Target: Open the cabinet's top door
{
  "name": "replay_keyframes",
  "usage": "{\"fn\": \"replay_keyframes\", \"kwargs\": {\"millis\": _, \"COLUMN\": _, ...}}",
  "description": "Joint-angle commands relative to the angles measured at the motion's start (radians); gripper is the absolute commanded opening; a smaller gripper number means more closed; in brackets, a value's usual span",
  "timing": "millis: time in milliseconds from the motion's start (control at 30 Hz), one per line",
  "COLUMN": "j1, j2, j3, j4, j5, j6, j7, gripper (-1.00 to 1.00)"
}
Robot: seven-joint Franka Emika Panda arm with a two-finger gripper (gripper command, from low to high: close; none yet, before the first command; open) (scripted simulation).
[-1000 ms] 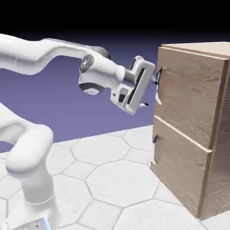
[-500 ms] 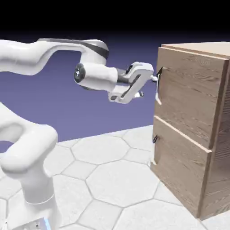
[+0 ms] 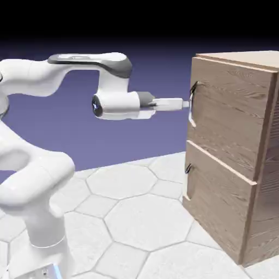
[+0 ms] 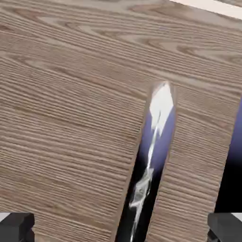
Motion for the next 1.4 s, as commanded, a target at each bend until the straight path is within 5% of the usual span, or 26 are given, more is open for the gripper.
{"fn": "replay_keyframes", "kwargs": {"millis": 0, "j1": -0.014, "j2": -0.007, "j3": 0.016, "j4": 0.004, "j5": 0.044, "j6": -0.004, "j7": 0.017, "gripper": 0.00}}
{"fn": "replay_keyframes", "kwargs": {"millis": 300, "j1": -0.222, "j2": 0.051, "j3": 0.154, "j4": 0.144, "j5": 0.170, "j6": -0.047, "j7": 0.033, "gripper": 0.00}}
{"fn": "replay_keyframes", "kwargs": {"millis": 333, "j1": -0.222, "j2": 0.051, "j3": 0.154, "j4": 0.144, "j5": 0.170, "j6": -0.047, "j7": 0.033, "gripper": -1.00}}
{"fn": "replay_keyframes", "kwargs": {"millis": 900, "j1": 0.358, "j2": 0.318, "j3": -0.375, "j4": -0.016, "j5": 0.169, "j6": -0.097, "j7": -0.436, "gripper": -1.00}}
{"fn": "replay_keyframes", "kwargs": {"millis": 1367, "j1": 0.662, "j2": 0.114, "j3": -0.782, "j4": -0.275, "j5": -0.422, "j6": -0.256, "j7": -0.119, "gripper": -1.00}}
